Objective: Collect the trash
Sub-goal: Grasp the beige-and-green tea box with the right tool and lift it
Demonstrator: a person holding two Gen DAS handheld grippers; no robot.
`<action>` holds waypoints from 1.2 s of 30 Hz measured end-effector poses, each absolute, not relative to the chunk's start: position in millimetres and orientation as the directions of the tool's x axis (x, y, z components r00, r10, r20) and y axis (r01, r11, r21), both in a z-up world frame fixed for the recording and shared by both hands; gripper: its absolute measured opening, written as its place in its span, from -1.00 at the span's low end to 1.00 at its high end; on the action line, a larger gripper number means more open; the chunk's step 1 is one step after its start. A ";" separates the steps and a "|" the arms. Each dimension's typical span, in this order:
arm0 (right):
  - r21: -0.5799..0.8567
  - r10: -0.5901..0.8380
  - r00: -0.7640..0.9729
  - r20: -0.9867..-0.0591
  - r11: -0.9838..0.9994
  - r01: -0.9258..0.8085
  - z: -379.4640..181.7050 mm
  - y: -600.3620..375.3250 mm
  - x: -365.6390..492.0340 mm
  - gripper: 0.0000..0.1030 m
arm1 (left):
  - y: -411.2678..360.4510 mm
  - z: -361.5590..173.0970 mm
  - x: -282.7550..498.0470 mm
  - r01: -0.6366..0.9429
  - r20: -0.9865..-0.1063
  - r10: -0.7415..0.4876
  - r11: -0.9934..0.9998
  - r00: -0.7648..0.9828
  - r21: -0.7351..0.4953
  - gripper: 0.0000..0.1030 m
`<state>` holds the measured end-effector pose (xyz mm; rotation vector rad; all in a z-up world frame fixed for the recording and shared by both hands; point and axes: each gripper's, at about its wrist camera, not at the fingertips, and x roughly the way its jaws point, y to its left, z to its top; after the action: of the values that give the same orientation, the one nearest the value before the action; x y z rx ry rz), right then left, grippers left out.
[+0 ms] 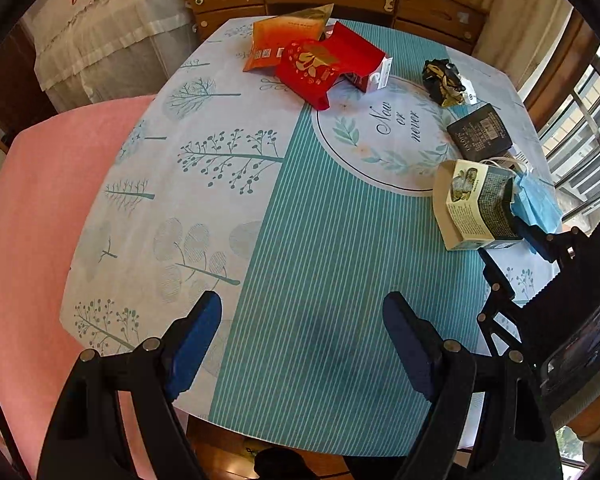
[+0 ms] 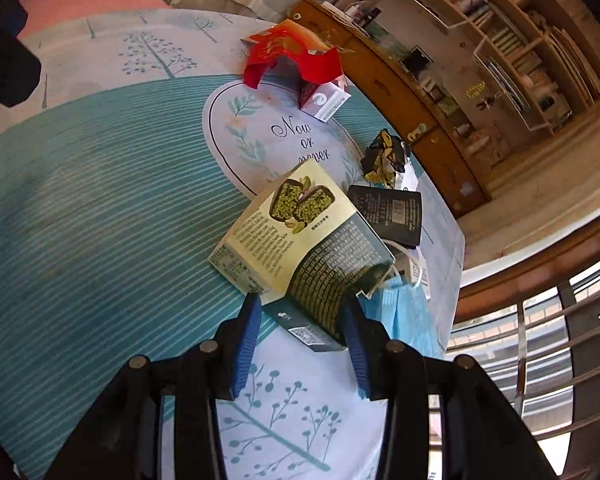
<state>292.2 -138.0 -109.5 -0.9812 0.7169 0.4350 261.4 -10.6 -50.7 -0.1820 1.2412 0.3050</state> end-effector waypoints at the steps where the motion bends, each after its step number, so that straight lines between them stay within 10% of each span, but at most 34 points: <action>1: -0.612 0.026 0.709 -0.705 0.482 -0.627 -111.0 -136.0 290.3 -0.19 | -10.8 -53.1 263.4 -0.332 -0.950 0.133 0.943 0.283 0.033 0.58; 19: -0.722 0.096 0.777 -0.622 0.315 -0.617 -113.9 -130.7 281.4 -0.19 | -3.0 -60.1 268.9 -0.428 -0.954 0.154 0.903 0.258 0.030 0.58; 36: -0.269 0.244 0.416 -0.876 0.469 -0.841 -58.3 -141.0 396.8 -0.19 | -15.5 -60.0 280.9 -0.430 -0.950 0.151 0.903 0.274 0.020 0.58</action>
<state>396.8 -141.0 -58.3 -0.8062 0.8806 0.7824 280.9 -15.5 -60.0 -0.2615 1.2355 0.3962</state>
